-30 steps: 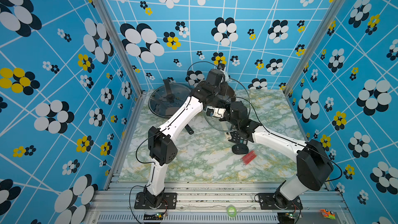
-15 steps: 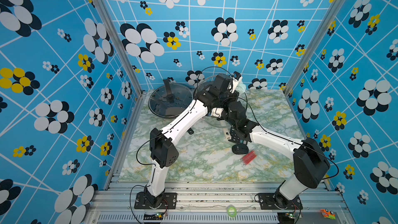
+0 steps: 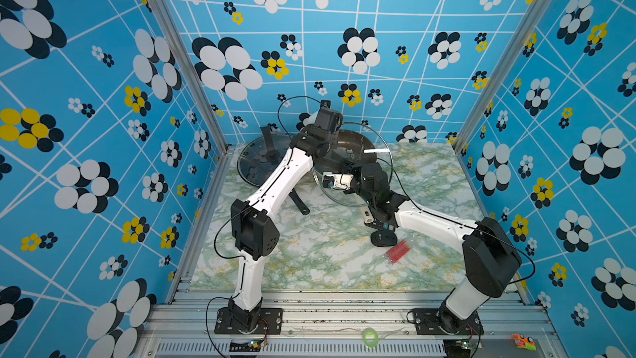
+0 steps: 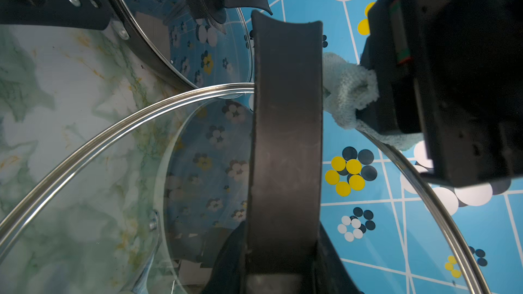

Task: Wipe the pot lid with a cloth
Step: Wipe the pot lid.

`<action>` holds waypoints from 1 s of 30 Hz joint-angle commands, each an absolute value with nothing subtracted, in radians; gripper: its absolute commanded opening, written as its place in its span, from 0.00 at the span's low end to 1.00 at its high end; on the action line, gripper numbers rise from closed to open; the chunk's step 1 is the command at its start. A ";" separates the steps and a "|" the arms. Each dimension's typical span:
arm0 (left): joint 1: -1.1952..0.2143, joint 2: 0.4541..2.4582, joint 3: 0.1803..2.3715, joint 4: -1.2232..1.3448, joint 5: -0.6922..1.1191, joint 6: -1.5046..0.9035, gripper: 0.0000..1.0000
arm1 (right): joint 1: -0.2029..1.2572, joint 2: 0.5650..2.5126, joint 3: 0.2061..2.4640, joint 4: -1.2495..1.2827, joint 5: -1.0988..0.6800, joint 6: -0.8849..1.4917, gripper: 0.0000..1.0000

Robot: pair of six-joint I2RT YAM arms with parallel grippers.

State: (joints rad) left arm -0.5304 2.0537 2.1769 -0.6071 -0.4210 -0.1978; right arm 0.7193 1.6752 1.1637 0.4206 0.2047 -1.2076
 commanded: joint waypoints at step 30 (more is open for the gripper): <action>-0.689 2.071 2.334 -0.971 0.485 0.217 0.00 | 0.738 1.646 1.267 0.670 0.187 -1.321 0.00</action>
State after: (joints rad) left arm -0.6689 2.0274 2.2406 -0.7517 0.4549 0.1234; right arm 0.7490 1.6852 1.1732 0.4591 0.2035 -1.2594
